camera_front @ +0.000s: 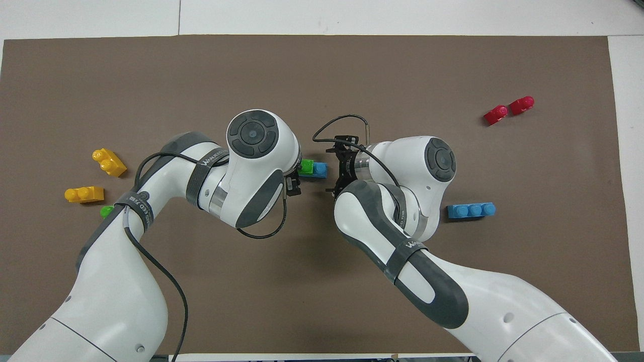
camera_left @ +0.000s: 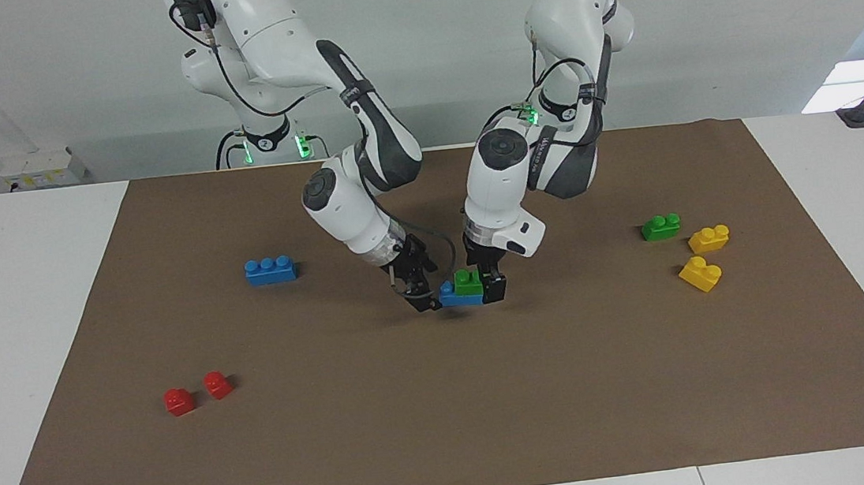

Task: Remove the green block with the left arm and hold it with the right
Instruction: 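Grasp the green part with the left gripper while the right gripper grasps blue, then pull the green brick off with the left gripper while the right gripper holds blue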

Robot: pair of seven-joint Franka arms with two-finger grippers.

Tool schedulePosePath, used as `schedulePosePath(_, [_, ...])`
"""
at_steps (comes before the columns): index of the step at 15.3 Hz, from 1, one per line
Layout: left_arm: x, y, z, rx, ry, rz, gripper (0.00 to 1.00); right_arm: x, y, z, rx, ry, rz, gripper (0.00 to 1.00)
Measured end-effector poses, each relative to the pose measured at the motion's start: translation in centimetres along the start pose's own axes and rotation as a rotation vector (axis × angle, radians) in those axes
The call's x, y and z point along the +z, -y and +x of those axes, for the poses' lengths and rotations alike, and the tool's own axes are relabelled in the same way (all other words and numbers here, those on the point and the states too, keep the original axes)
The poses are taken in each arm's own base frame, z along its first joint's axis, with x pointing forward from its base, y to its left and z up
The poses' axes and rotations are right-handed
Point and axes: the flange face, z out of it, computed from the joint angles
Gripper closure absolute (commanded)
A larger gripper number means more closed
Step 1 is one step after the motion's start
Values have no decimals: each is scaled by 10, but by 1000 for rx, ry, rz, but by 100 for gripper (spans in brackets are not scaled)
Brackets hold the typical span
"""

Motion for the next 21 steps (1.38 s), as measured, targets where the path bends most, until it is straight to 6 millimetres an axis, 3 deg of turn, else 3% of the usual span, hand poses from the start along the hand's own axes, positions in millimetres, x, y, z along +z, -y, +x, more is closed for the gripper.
schedulePosePath(9, [5, 1, 2, -2, 0, 0, 0, 16, -7, -15, 5, 13, 37, 3])
schedulePosePath(16, [5, -1, 3, -5, 2, -5, 0, 30, -10, -11, 6, 0, 38, 5])
schedulePosePath(19, [5, -2, 4, -8, 2, -7, 0, 34, -11, -8, 9, -5, 35, 13])
schedulePosePath(21, [5, -3, 5, -9, 1, -7, 0, 34, -11, -8, 9, -5, 35, 30])
